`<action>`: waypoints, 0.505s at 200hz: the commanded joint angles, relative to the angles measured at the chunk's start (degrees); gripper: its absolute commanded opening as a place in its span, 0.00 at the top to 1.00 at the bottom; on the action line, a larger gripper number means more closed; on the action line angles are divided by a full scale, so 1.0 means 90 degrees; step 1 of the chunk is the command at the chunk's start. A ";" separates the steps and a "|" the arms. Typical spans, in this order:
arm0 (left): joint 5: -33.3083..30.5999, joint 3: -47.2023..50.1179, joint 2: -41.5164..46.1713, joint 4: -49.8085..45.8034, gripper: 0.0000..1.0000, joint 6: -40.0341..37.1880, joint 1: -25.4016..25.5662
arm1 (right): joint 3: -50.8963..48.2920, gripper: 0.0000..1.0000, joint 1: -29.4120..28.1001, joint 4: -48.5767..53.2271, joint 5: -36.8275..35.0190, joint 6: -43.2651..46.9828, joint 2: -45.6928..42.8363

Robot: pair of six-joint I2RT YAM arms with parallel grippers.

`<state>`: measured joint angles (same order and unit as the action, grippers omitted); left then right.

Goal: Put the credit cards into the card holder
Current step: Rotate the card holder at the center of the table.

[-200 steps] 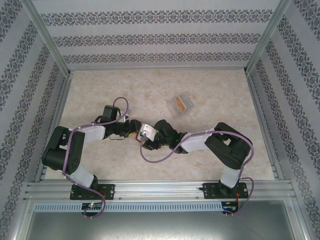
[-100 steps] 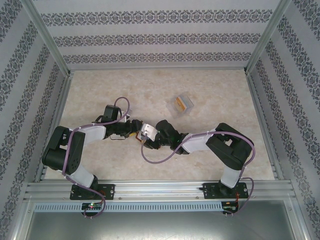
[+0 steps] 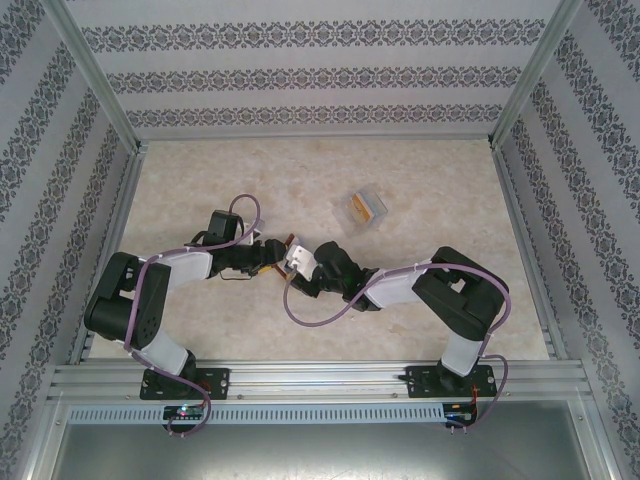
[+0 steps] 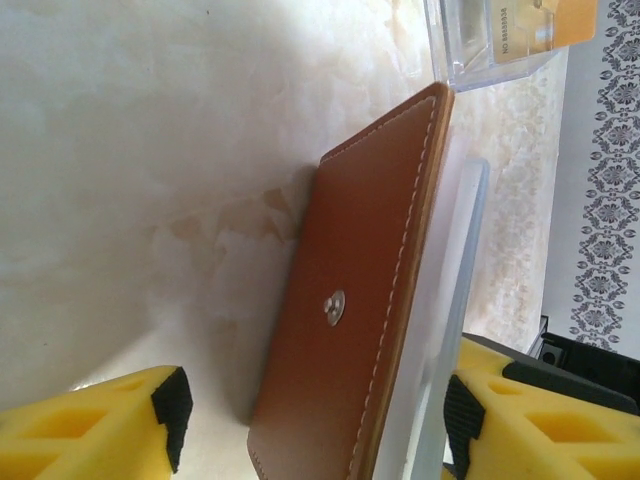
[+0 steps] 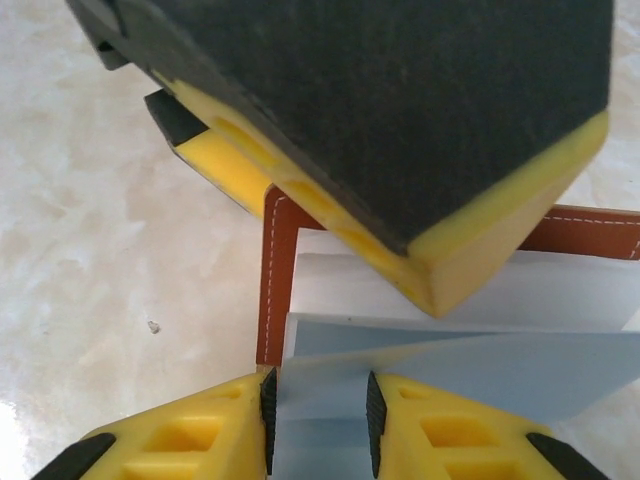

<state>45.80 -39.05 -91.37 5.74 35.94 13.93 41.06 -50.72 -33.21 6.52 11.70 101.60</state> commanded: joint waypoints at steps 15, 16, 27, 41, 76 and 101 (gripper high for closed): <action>-0.0050 -0.0152 0.0101 -0.0122 0.25 -0.0173 0.0099 | -0.0097 0.69 0.0069 -0.0282 -0.0317 -0.0359 -0.0088; -0.0055 -0.0153 0.0107 -0.0121 0.25 -0.0174 0.0101 | -0.0098 0.69 0.0069 -0.0283 -0.0331 -0.0366 -0.0088; -0.0036 -0.0152 0.0152 -0.0118 0.24 -0.0193 0.0112 | -0.0134 0.69 0.0071 -0.0325 -0.0398 -0.0407 -0.0090; -0.0032 -0.0139 0.0209 -0.0108 0.23 -0.0222 0.0107 | -0.0172 0.70 0.0079 -0.0374 -0.0453 -0.0458 -0.0098; 0.0018 -0.0103 0.0335 -0.0110 0.22 -0.0357 0.0121 | -0.0172 0.70 0.0089 -0.0411 -0.0404 -0.0540 -0.0054; -0.0034 -0.0174 0.0341 -0.0338 0.22 -0.0585 0.0180 | -0.0168 0.70 0.0098 -0.0435 -0.0347 -0.0582 -0.0005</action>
<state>45.82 -39.05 -89.71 5.69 34.44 14.33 40.05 -50.35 -35.16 3.68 7.79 101.60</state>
